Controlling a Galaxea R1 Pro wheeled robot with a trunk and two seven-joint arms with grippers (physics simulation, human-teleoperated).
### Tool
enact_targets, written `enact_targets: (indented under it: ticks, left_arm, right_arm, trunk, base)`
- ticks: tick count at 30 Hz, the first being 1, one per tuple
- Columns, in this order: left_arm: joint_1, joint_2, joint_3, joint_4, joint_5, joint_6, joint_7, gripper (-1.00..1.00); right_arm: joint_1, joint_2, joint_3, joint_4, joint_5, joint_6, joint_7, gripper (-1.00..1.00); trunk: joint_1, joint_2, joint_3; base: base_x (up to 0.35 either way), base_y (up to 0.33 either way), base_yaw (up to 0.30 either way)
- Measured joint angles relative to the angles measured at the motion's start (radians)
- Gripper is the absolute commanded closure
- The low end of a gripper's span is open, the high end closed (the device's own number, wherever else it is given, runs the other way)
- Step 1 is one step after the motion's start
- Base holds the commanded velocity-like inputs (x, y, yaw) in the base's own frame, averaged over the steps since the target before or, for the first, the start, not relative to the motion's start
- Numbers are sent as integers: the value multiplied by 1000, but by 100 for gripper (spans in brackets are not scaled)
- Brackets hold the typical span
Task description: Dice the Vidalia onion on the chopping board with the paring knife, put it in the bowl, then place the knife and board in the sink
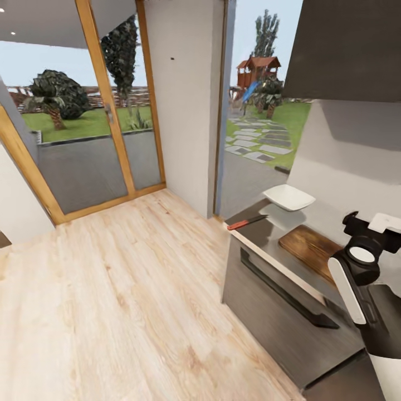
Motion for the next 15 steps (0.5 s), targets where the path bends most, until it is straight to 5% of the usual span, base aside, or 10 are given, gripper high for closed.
enact_targets:
  ticks: [15]
  left_arm:
    - [-1, -1, 0, -18, 1, -4, -1, -100]
  right_arm:
    - [2, -2, 0, 5, 1, -3, -48, -100]
  trunk:
    - [0, 0, 11]
  base:
    - [-152, 313, -241]
